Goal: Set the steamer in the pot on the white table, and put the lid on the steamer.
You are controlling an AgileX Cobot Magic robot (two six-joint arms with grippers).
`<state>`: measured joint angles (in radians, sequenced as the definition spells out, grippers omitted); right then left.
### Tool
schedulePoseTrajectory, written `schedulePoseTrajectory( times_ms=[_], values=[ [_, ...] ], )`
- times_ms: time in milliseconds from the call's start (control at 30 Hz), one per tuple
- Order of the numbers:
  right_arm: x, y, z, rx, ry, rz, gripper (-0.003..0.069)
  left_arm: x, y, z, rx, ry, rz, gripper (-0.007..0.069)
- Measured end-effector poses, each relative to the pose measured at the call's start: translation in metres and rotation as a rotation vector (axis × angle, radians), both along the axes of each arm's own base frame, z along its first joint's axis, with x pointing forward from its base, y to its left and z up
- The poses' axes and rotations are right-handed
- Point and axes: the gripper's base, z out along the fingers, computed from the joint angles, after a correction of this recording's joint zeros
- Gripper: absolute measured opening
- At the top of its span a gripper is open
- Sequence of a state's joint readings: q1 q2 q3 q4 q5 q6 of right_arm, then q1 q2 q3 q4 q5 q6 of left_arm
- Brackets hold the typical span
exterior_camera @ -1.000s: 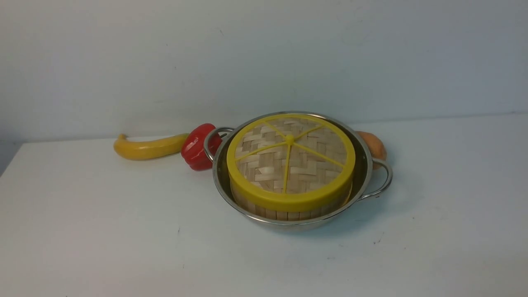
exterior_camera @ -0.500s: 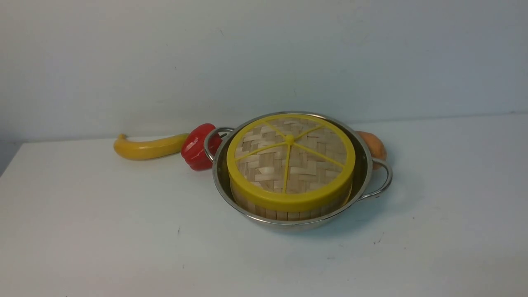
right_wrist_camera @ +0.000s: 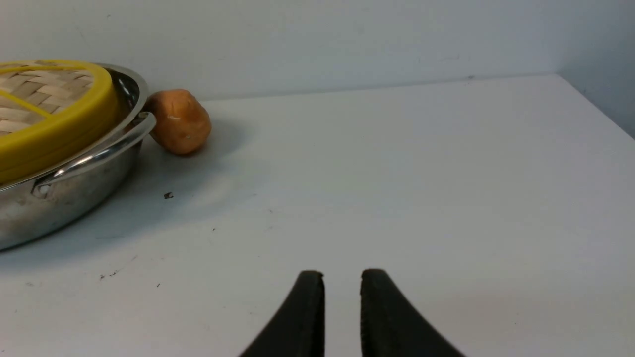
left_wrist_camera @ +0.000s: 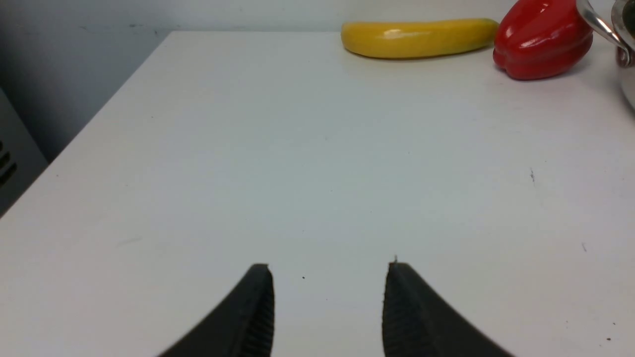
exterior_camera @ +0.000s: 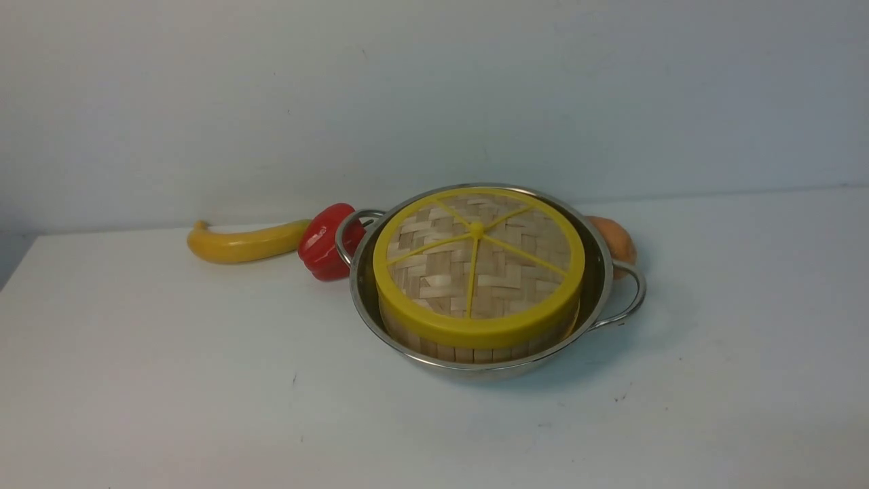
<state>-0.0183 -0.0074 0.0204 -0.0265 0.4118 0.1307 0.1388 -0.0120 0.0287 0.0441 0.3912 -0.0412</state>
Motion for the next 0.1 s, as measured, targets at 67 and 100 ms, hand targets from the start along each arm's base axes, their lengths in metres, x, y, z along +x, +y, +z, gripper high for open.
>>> schedulePoseTrajectory(
  times_ms=[67,100],
  values=[
    [0.0000,0.0000,0.0000,0.000,0.000,0.000,0.0106,0.0000,0.0000,0.0000,0.000,0.000,0.000,0.0290],
    [0.0000,0.0000,0.0000,0.000,0.000,0.000,0.0106,0.0000,0.0000,0.0000,0.000,0.000,0.000,0.0290]
  ],
)
